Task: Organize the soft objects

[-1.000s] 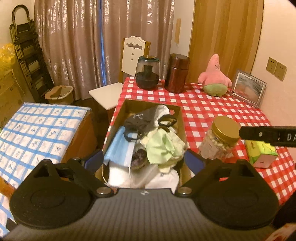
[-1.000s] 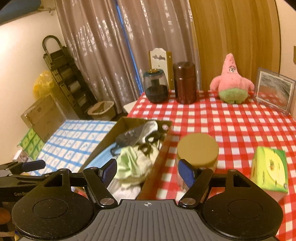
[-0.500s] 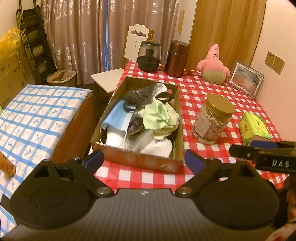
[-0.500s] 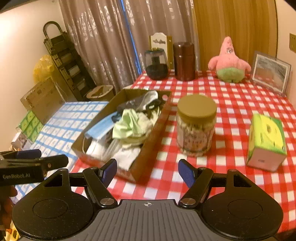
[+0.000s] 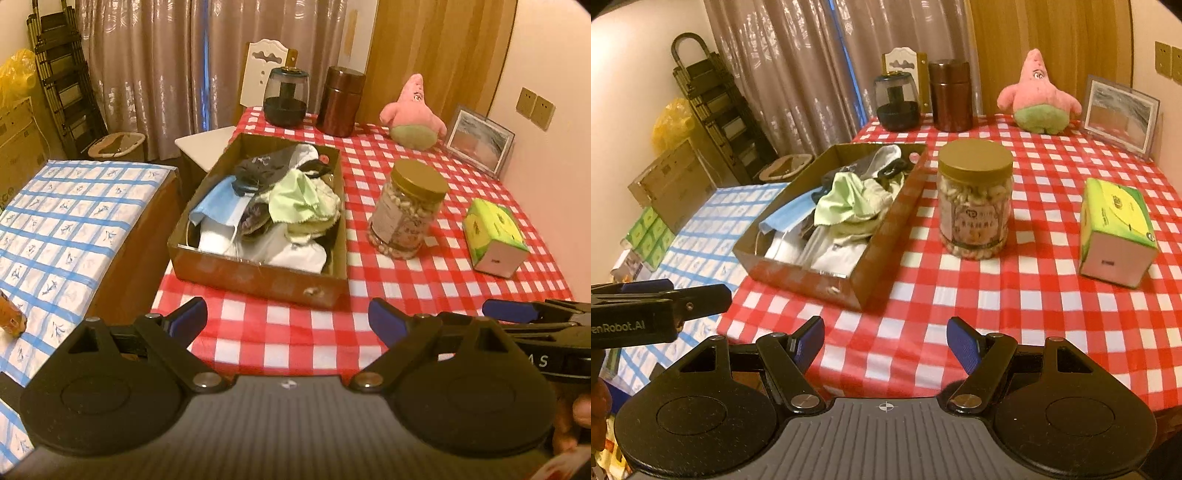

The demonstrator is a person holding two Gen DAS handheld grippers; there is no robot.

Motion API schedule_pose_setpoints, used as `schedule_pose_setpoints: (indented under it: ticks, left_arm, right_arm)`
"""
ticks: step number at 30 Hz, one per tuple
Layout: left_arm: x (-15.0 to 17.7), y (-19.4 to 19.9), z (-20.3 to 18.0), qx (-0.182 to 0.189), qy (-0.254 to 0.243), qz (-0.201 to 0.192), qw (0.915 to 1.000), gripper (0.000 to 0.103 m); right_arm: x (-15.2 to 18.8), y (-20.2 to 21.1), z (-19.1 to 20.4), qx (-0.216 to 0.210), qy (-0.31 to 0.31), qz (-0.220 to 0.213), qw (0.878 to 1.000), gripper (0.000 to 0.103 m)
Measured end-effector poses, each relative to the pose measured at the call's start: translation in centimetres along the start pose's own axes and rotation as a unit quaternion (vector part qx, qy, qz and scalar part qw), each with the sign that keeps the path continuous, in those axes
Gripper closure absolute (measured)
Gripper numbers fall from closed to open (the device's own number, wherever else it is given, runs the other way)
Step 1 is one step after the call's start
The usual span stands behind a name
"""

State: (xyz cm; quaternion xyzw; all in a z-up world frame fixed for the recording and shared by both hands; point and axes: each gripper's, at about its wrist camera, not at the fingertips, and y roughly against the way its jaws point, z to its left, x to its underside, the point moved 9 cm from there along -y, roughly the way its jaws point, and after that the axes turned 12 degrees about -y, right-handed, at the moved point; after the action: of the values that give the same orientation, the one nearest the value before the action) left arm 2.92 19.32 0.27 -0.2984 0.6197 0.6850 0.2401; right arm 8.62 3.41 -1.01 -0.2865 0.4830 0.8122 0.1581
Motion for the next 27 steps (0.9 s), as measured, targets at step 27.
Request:
schedule_pose_setpoints:
  ticks: [27]
  left_arm:
    - [2.7,0.8,-1.2,-0.008,-0.023,0.017,0.9996,0.01]
  right_arm:
    - [1.9,0.5,0.1,0.015,0.002,0.007,1.0,0.03]
